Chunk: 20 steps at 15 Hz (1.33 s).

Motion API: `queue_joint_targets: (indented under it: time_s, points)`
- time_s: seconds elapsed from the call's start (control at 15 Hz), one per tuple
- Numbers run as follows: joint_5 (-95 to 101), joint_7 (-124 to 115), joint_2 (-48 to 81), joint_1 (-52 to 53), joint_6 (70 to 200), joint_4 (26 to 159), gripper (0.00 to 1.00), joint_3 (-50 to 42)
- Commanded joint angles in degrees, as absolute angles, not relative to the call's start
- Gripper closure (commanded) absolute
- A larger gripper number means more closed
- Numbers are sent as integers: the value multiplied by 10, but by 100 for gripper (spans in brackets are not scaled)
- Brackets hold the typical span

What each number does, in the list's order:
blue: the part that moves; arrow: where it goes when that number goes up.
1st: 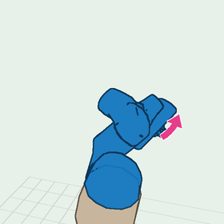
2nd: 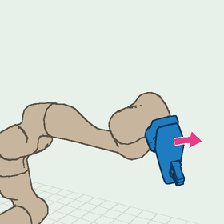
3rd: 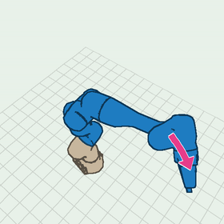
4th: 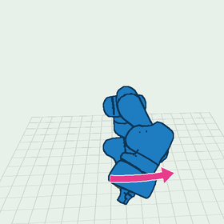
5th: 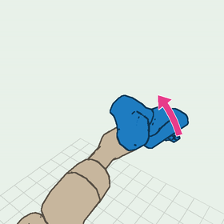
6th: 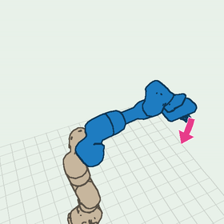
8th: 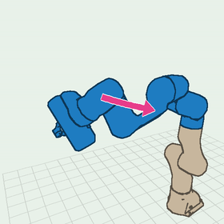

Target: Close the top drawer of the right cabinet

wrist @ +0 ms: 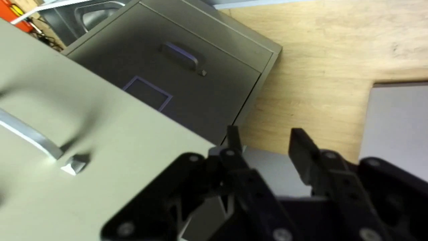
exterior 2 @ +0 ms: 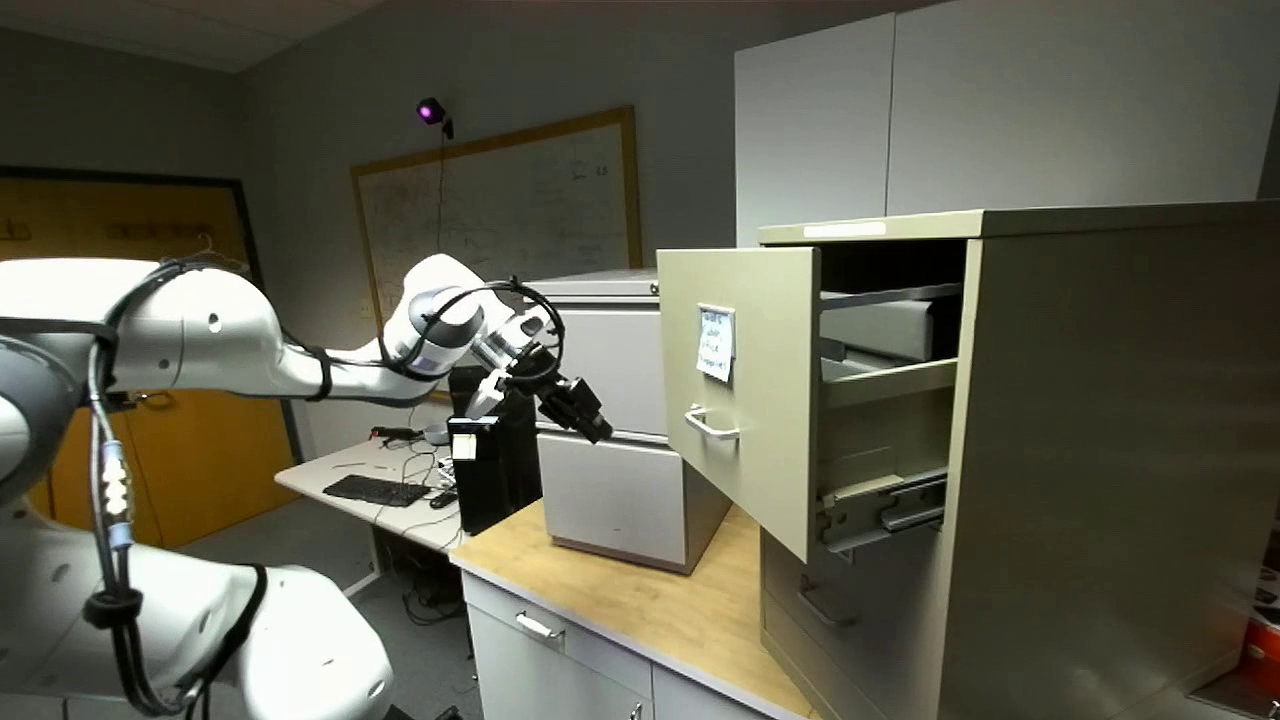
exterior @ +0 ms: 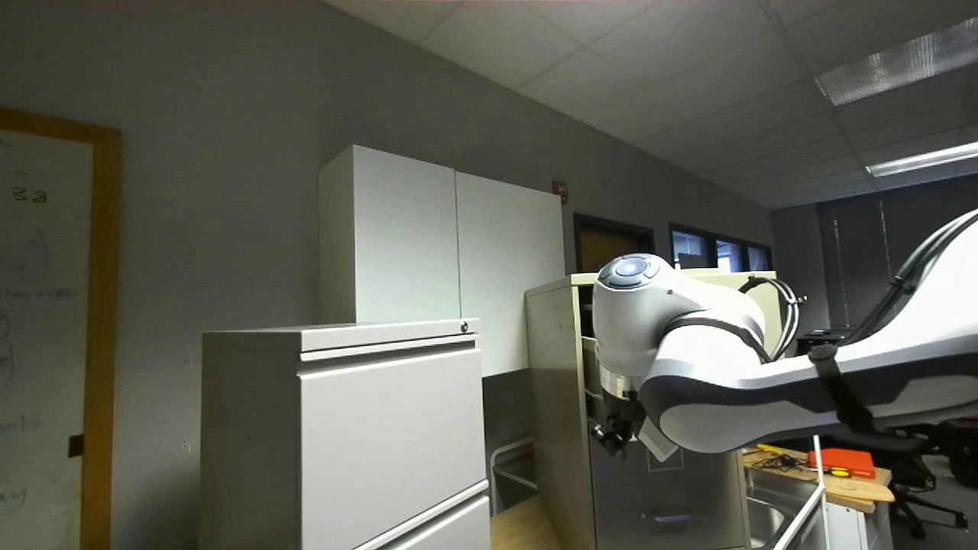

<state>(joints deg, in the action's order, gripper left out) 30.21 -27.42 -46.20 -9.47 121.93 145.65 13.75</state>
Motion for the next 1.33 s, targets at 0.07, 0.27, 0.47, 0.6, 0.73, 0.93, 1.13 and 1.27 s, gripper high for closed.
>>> queue_joint_targets:
  time_s: [0.07, 0.27, 0.47, 0.6, 0.73, 0.93, 1.13, 1.27]
  points:
    - [389, -368, -507, -152, 1250, 1475, 94, 165]
    - [463, -436, -509, -181, 1278, 1474, 100, 155]
    - [538, -493, -501, -194, 1315, 1467, 100, 128]
    - [579, -524, -495, -192, 1337, 1461, 100, 106]
    - [618, -554, -489, -187, 1358, 1455, 100, 85]
    - [676, -597, -473, -180, 1394, 1442, 100, 58]
    - [702, -619, -436, -166, 1420, 1416, 100, 24]
    - [709, -627, -418, -156, 1430, 1405, 100, 3]
